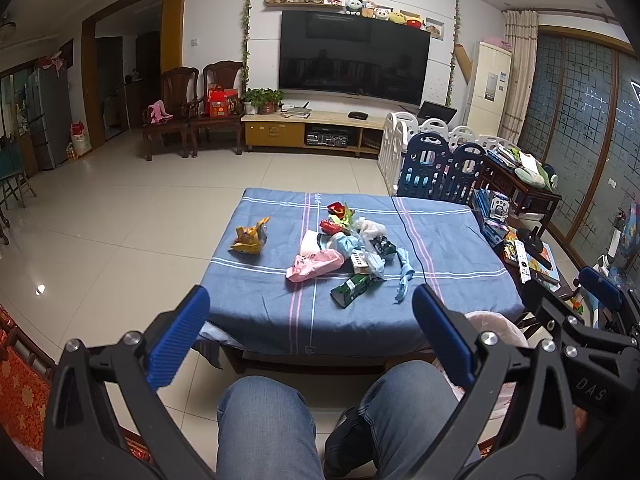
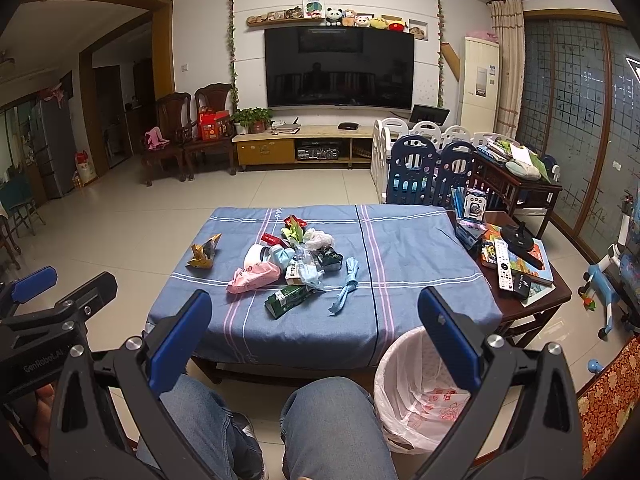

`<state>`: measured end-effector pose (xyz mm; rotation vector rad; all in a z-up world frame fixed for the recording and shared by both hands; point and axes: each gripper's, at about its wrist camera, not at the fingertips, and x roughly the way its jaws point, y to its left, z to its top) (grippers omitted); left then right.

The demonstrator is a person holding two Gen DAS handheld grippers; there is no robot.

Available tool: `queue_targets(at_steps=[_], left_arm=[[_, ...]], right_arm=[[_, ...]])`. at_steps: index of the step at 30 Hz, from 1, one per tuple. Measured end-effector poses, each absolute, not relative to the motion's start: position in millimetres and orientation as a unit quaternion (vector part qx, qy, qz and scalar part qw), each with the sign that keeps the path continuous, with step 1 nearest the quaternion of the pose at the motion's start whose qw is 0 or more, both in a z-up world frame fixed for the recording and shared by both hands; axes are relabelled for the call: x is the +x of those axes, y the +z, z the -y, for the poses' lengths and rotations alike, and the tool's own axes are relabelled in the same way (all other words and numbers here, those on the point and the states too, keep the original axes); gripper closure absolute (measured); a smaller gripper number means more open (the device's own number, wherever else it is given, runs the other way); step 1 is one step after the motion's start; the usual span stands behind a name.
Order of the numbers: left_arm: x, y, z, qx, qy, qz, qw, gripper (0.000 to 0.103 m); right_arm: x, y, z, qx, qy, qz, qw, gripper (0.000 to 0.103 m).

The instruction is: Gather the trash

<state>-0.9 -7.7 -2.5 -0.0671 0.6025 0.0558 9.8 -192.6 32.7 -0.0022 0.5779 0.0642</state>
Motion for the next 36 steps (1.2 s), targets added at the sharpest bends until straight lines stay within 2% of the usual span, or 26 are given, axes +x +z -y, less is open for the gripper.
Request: queue_targets(at_steps=[36], left_arm=[[5.7,-12.6,9.0,-0.025,0.03,-0.301,0.953,0.003]], right_arm=[[10.1,32.6,195.3,0.001,0.03,-0.286,0.958,0.003]])
